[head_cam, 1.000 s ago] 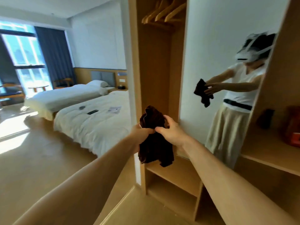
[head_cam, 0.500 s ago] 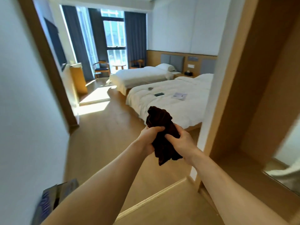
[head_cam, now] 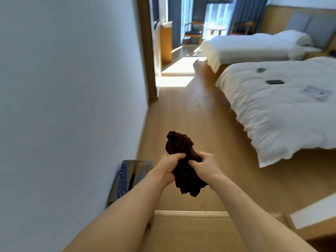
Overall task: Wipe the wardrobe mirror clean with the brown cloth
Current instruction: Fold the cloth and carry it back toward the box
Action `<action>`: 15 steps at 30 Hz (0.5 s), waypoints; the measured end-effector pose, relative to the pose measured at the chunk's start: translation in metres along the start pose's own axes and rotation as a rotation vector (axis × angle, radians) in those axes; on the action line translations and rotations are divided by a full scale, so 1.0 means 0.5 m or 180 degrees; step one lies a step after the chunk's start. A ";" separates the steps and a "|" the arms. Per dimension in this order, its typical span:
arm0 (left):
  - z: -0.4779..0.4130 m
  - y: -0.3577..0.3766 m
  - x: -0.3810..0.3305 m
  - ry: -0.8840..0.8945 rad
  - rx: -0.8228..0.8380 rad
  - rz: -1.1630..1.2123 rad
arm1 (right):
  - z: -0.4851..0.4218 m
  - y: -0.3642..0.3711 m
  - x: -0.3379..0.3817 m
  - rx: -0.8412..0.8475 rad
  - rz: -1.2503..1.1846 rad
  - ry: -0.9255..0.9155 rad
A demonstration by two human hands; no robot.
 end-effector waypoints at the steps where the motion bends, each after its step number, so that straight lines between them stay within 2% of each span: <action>1: -0.018 -0.042 -0.002 -0.0024 -0.0127 0.0065 | -0.021 0.040 0.005 0.0126 0.0021 0.0013; 9: -0.142 -0.356 0.034 -0.0273 -0.1053 0.0690 | -0.167 0.359 -0.005 0.0998 0.0633 0.0072; 15: -0.209 -0.513 0.097 -0.0449 -0.1566 0.0941 | -0.238 0.532 -0.051 0.1303 0.0904 0.0091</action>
Point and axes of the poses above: each hand's wrist, its own z-axis away from the middle knuckle, its own y-axis out of the palm, x = y × z, the point moved 10 cm from there along -z, towards the middle knuckle, and after that the axes turned 10 degrees about z, right-handed, at the moved point
